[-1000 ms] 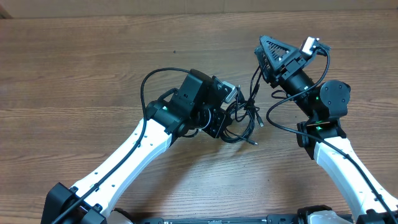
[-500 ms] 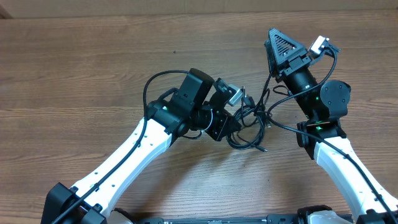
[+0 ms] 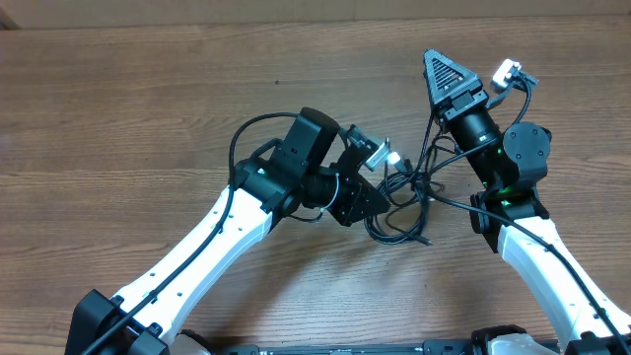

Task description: Untangle cables

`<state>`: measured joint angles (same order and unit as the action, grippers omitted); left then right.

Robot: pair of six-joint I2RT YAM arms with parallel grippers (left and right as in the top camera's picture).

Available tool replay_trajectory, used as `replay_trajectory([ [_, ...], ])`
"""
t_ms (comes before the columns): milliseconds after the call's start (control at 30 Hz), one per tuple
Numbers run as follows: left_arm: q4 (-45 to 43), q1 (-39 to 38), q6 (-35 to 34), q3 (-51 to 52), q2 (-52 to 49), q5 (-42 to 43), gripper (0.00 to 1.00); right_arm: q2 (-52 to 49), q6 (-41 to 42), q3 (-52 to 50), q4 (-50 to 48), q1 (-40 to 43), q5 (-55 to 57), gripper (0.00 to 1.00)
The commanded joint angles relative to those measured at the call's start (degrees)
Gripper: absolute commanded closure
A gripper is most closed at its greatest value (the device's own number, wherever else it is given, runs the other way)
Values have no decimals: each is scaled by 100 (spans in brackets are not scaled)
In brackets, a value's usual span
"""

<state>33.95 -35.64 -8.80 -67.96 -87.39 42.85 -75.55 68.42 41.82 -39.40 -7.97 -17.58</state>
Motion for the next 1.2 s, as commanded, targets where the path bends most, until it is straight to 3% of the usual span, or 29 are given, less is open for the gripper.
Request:
replay_trajectory([
  [0,356,2,116,-66,50,-944,96,-2,-127,59,-35,22,122,39],
  [167,916,160,356,-66,50,-1233,96,-2,-293,59,-35,22,129,39],
  [467,1445,391,1486,-66,50,273,96,-2,-791,59,-33,22,131,39],
  [700,1445,391,1547,-66,50,573,96,-2,-898,59,-33,22,149,39],
  [933,1161,391,1547,-66,50,737,96,-2,-892,59,-2,22,83,39],
  [1100,472,391,1550,-66,50,1580,96,-2,-894,59,402,22,90,37],
  [1167,256,391,1547,-66,50,1893,96,-2,-894,59,564,22,107,32],
])
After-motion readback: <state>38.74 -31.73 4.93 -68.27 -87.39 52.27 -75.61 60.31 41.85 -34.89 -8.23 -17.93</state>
